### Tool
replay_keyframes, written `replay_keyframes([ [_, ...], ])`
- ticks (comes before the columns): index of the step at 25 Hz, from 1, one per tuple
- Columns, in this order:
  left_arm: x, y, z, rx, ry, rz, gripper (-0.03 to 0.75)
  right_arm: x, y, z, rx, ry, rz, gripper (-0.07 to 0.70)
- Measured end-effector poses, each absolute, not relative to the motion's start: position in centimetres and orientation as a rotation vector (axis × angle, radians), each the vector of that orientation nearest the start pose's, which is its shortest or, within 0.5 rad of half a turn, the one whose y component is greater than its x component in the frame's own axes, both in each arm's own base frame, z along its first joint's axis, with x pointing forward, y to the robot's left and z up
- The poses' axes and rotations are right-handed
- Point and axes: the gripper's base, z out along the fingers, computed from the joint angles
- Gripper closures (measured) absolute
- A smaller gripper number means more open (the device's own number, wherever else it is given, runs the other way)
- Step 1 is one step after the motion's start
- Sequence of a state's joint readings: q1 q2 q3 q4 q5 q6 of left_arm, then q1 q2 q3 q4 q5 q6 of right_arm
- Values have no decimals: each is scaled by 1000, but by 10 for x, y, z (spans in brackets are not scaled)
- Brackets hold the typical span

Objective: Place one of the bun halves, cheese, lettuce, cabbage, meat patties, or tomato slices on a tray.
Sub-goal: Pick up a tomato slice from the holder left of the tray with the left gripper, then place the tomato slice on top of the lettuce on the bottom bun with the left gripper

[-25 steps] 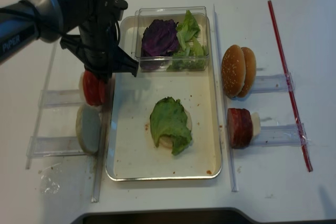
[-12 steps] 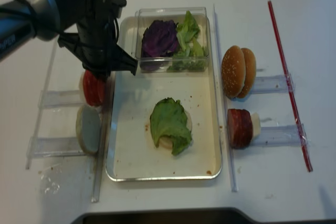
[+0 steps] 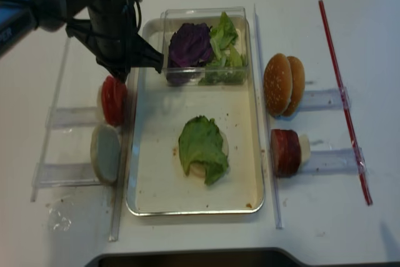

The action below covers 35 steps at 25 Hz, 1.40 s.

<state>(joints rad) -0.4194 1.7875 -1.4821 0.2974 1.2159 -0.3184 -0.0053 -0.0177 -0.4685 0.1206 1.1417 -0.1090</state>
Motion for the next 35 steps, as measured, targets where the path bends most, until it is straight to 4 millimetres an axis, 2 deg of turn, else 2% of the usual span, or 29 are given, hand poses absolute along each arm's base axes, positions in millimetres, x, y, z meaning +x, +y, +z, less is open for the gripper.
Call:
replay_keyframes([
  [6, 335, -123, 284, 268, 2858, 281, 666, -8, 10, 263, -121, 2130, 80, 15],
  [15, 313, -115, 326, 242, 2769, 206, 666, -8, 10, 263, -121, 2130, 80, 15],
  [23, 303, -118, 337, 246, 2770, 92, 666, -8, 10, 263, -121, 2130, 80, 15],
  [35, 287, -114, 347, 264, 2750, 34, 666, -8, 10, 263, -121, 2130, 80, 15],
])
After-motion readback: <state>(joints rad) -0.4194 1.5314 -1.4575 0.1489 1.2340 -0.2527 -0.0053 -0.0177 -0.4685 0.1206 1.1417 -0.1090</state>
